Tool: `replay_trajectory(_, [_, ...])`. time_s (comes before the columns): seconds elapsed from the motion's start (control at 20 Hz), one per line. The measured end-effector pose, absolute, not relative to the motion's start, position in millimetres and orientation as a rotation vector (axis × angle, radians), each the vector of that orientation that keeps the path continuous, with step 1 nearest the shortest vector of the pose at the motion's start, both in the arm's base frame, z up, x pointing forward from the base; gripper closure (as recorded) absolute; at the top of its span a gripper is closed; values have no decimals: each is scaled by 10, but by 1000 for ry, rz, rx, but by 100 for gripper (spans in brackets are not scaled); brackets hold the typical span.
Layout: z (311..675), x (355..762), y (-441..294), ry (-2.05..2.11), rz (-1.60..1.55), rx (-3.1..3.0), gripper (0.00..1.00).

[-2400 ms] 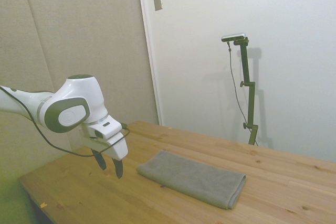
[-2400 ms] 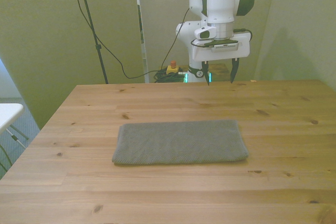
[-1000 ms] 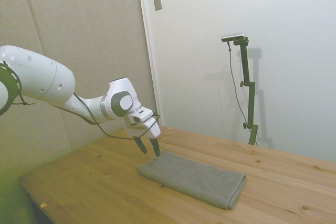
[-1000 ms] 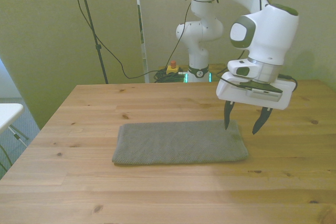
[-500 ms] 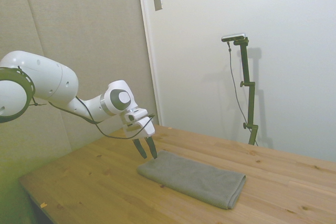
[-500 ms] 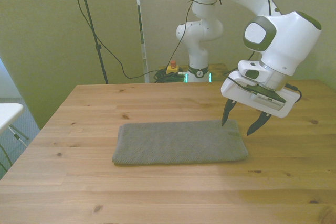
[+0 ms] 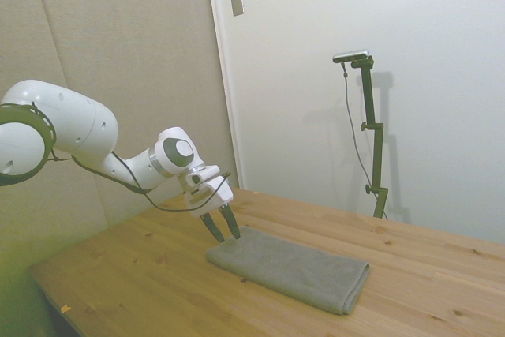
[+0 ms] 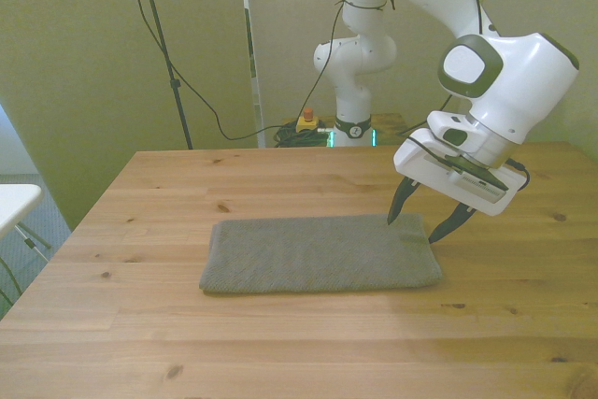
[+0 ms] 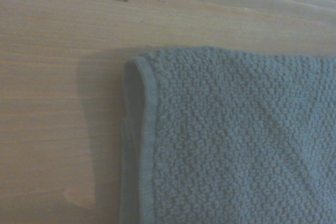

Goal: Fold the towel

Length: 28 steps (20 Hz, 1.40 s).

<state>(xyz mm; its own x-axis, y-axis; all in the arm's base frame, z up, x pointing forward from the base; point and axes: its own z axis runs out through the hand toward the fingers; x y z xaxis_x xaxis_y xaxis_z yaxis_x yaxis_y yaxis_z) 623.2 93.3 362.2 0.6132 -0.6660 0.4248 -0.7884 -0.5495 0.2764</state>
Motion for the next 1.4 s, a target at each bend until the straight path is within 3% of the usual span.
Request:
replay_trajectory(0.7, [3400, 6137, 1234, -1037, 478, 2335, 0])
replay_trajectory(1.15, [3370, 6131, 648, -1091, 454, 2250, 0])
replay_trajectory(1.2, [3372, 6146, 586, -1097, 459, 2249, 100])
replay_trajectory(1.4, [3385, 6199, 514, -1110, 491, 2280, 100])
